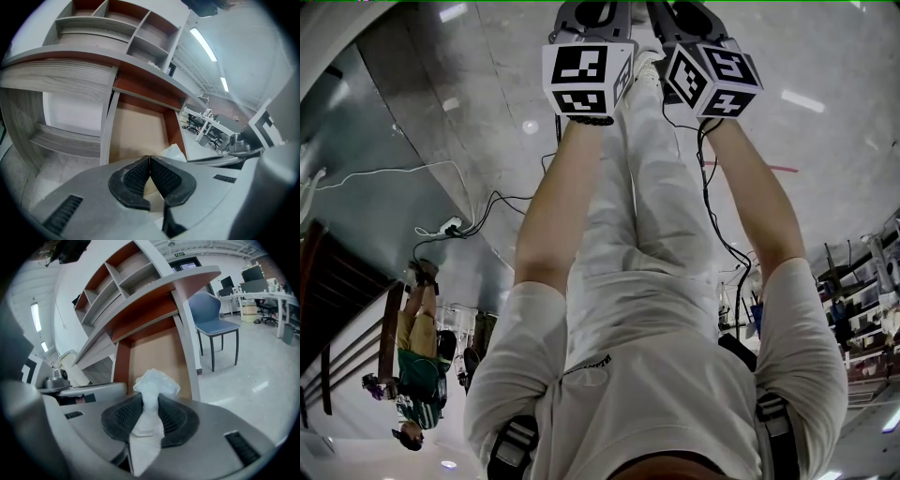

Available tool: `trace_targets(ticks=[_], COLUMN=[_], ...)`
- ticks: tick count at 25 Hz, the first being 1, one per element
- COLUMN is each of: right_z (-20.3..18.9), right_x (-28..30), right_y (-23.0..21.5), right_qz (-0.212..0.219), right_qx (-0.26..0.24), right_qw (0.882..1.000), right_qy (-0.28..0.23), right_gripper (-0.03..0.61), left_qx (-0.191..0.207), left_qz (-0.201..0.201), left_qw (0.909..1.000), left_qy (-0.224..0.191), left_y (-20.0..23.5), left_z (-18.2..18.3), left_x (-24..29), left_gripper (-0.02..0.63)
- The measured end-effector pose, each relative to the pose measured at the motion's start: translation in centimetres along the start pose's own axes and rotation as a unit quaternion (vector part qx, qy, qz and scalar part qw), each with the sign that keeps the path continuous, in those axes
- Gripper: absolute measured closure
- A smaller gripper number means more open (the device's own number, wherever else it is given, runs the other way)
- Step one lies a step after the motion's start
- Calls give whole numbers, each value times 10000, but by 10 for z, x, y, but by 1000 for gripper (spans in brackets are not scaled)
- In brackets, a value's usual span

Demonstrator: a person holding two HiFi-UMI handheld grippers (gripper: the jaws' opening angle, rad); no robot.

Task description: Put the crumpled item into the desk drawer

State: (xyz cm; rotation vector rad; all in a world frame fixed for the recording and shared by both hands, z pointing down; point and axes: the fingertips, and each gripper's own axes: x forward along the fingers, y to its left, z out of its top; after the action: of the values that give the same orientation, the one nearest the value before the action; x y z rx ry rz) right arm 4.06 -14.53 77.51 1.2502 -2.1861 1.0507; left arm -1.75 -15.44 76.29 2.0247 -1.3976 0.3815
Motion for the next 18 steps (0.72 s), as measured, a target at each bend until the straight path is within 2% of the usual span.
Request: trace_targets(ticks=[18], right_z=[4], right_x=[1], right_y=[-5], right_qz=[-13], right_qx=[31], right_qw=[10000], right_qy=[16], right_gripper=[471], left_qx=[-4], left_qz=[-43], left_qw=[10000], left_qy=[-5], left_y=[-4], left_z=[5], left_x=[4], left_gripper=[611])
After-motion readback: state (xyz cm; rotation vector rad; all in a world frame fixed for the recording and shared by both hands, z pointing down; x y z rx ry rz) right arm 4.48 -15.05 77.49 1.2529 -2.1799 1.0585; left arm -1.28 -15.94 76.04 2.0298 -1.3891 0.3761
